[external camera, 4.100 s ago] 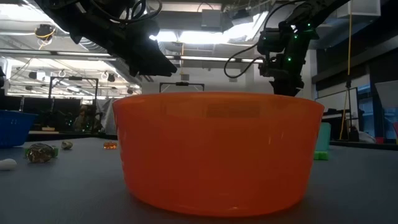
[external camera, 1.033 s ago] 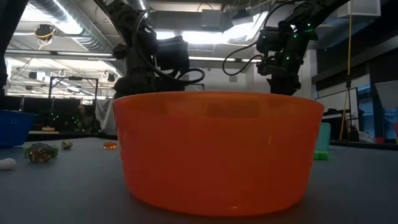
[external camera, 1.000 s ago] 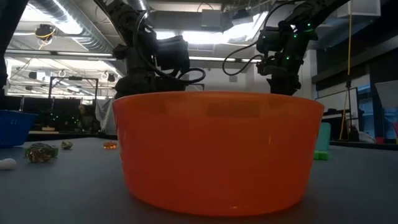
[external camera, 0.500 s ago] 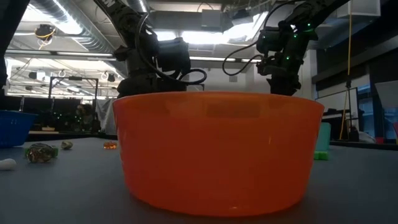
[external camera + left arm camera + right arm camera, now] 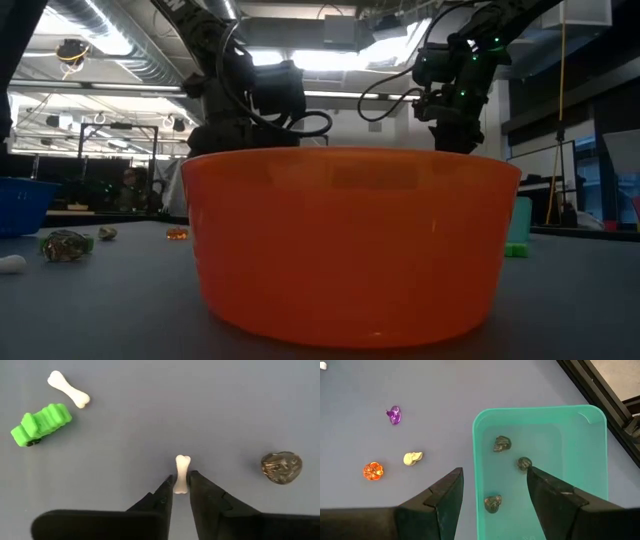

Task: Sort Halloween decoration
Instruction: Put the white bone toy into the orange bowl

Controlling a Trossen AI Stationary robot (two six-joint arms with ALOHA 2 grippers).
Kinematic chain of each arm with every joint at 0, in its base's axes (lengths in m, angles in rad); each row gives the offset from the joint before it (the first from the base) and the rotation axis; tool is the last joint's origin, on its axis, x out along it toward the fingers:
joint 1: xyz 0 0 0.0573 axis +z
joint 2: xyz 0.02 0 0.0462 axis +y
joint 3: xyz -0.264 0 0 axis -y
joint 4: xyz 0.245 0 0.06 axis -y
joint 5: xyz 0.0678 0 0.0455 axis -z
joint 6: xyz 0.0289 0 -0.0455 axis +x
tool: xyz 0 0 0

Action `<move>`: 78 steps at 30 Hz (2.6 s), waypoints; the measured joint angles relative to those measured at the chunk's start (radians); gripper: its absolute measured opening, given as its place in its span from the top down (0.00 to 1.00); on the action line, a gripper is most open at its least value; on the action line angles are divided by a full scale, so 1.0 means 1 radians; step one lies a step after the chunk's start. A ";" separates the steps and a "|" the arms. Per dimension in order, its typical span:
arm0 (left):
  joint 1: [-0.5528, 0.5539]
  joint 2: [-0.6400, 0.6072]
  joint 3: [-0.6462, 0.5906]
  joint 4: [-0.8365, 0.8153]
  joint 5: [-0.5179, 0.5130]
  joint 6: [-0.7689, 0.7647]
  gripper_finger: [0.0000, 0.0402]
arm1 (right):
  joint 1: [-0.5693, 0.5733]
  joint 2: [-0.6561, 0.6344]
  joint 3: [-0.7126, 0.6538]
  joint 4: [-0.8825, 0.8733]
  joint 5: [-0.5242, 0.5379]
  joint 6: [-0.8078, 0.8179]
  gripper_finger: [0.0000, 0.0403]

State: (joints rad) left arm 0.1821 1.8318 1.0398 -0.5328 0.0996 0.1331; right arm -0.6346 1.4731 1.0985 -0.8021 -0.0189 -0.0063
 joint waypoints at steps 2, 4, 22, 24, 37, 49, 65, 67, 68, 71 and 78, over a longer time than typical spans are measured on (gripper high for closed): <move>-0.001 -0.008 -0.001 -0.004 0.000 -0.007 0.91 | 0.000 0.000 0.000 0.000 0.000 0.000 0.46; -0.001 -0.013 -0.002 -0.006 -0.001 -0.021 0.93 | 0.000 0.000 0.000 0.000 0.000 0.000 0.46; 0.000 -0.018 0.008 -0.011 -0.004 -0.027 0.99 | 0.000 0.000 0.000 0.000 0.000 0.000 0.46; 0.000 -0.018 0.022 -0.016 0.003 -0.027 0.99 | 0.000 0.000 0.000 0.000 0.000 0.000 0.46; -0.054 -0.019 0.169 -0.015 0.024 -0.028 0.99 | 0.000 0.000 0.000 0.000 0.000 0.000 0.46; -0.270 -0.021 0.293 0.042 0.025 -0.169 0.99 | 0.000 0.000 0.000 0.082 0.000 0.000 0.46; -0.602 -0.021 0.293 0.226 -0.093 -0.289 0.99 | 0.000 0.000 0.000 0.104 0.000 0.087 0.46; -0.625 -0.021 0.293 0.234 -0.123 -0.288 0.99 | 0.000 0.000 0.000 0.104 0.000 0.107 0.46; -0.634 -0.021 0.293 0.237 -0.138 -0.284 0.98 | 0.000 0.000 0.000 0.104 -0.001 0.112 0.46; -0.649 -0.021 0.293 0.237 -0.176 -0.284 0.96 | 0.000 0.000 0.000 0.104 -0.018 0.116 0.46; -0.646 -0.021 0.293 0.239 -0.201 -0.284 0.84 | 0.001 0.000 0.000 0.104 -0.105 0.118 0.46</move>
State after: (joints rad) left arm -0.4639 1.8111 1.3327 -0.2935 -0.1018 -0.1514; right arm -0.6338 1.4734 1.0985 -0.6979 -0.1244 0.1114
